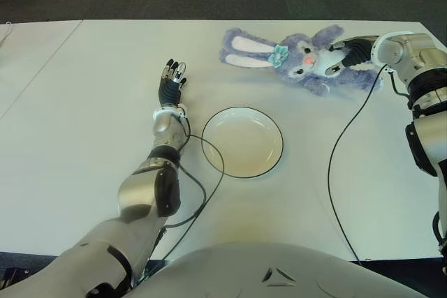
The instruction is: Put the doll into the plate.
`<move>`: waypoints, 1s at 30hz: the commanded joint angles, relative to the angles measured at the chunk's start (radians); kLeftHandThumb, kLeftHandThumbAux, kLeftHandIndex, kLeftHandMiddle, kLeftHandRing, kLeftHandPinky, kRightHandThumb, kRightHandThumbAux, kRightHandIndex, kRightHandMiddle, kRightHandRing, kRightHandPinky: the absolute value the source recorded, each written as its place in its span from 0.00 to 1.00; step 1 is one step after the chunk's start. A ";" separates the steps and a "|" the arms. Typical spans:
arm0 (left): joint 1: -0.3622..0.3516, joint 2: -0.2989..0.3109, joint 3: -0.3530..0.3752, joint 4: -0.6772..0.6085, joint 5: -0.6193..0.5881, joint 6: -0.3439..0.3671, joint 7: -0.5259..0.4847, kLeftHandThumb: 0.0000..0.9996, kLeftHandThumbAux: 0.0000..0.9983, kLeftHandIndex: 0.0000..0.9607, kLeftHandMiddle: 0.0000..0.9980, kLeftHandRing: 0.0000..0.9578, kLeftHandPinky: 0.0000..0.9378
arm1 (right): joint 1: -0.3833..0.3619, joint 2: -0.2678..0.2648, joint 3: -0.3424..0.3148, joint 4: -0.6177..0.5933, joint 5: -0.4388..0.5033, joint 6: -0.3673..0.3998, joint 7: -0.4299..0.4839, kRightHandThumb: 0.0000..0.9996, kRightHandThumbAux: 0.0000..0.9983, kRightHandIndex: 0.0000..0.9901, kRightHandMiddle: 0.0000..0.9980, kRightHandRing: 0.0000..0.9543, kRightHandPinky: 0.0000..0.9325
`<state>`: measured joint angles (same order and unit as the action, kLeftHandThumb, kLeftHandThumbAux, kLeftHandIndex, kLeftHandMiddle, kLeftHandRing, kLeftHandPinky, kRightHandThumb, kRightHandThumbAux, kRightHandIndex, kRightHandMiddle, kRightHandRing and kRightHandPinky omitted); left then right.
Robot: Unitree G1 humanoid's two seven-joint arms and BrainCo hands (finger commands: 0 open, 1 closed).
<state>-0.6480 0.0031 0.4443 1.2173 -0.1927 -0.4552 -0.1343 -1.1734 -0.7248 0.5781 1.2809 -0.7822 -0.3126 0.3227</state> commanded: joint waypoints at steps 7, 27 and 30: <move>0.209 -0.055 -0.002 0.132 0.012 0.113 0.037 0.00 0.57 0.00 0.00 0.00 0.03 | 0.008 -0.045 -0.004 0.011 -0.046 0.084 -0.387 0.16 0.49 0.00 0.00 0.00 0.01; 0.207 -0.057 0.007 0.132 0.013 0.121 0.039 0.00 0.59 0.00 0.00 0.00 0.03 | 0.025 -0.036 -0.018 0.036 -0.031 0.129 -0.570 0.20 0.46 0.00 0.00 0.02 0.11; 0.207 -0.056 0.010 0.132 0.011 0.122 0.038 0.00 0.58 0.00 0.00 0.00 0.03 | 0.023 -0.037 -0.017 0.038 -0.032 0.132 -0.571 0.20 0.46 0.01 0.00 0.02 0.11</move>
<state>-0.6475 0.0035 0.4450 1.2173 -0.1776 -0.4553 -0.1342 -1.1736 -0.7778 0.5665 1.3021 -0.8177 -0.1936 -0.2380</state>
